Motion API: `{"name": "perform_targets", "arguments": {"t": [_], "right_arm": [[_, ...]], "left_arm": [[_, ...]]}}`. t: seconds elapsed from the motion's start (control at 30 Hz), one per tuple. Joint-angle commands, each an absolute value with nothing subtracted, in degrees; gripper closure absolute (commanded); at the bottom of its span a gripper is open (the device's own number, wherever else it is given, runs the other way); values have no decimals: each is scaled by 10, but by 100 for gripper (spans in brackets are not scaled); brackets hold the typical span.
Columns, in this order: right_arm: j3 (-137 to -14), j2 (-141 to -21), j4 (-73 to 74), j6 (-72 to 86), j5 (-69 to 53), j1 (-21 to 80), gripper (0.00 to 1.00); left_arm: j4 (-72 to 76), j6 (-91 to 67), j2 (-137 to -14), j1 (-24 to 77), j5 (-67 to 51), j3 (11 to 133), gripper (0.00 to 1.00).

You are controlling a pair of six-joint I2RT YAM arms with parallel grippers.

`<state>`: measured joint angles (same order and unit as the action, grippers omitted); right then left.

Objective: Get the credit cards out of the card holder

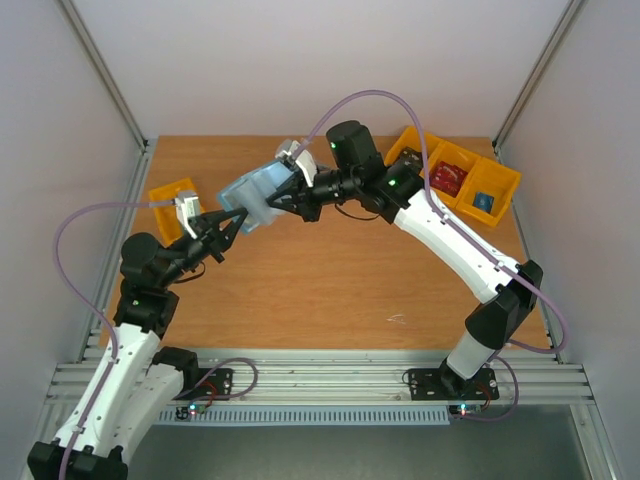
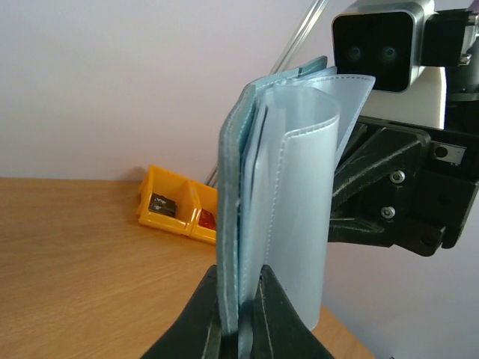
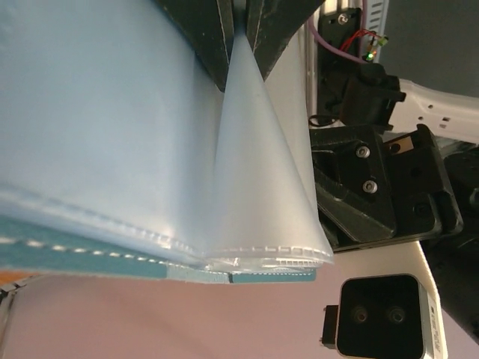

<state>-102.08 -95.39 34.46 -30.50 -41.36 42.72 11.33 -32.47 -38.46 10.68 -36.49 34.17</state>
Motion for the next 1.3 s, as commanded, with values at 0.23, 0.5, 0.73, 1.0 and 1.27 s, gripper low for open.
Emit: {"name": "perform_targets", "arguments": {"t": [0.23,0.5,0.73,1.0,1.27], "right_arm": [[-1024,-948,342,-301,-283,446,49],[-1011,-967,317,-345,-45,512,26],[-1029,-1001,324,-344,-31,522,24],[-1036,-1031,319,-359,-3,537,21],[-1045,-1052,311,-350,58,537,39]], "left_arm": [[85,-290,-384,104,-325,355,100],[104,-302,-388,104,-347,354,100],[119,-310,-391,104,-361,354,100],[131,-317,-395,104,-368,353,100],[143,-324,-394,104,-378,351,100]]}}
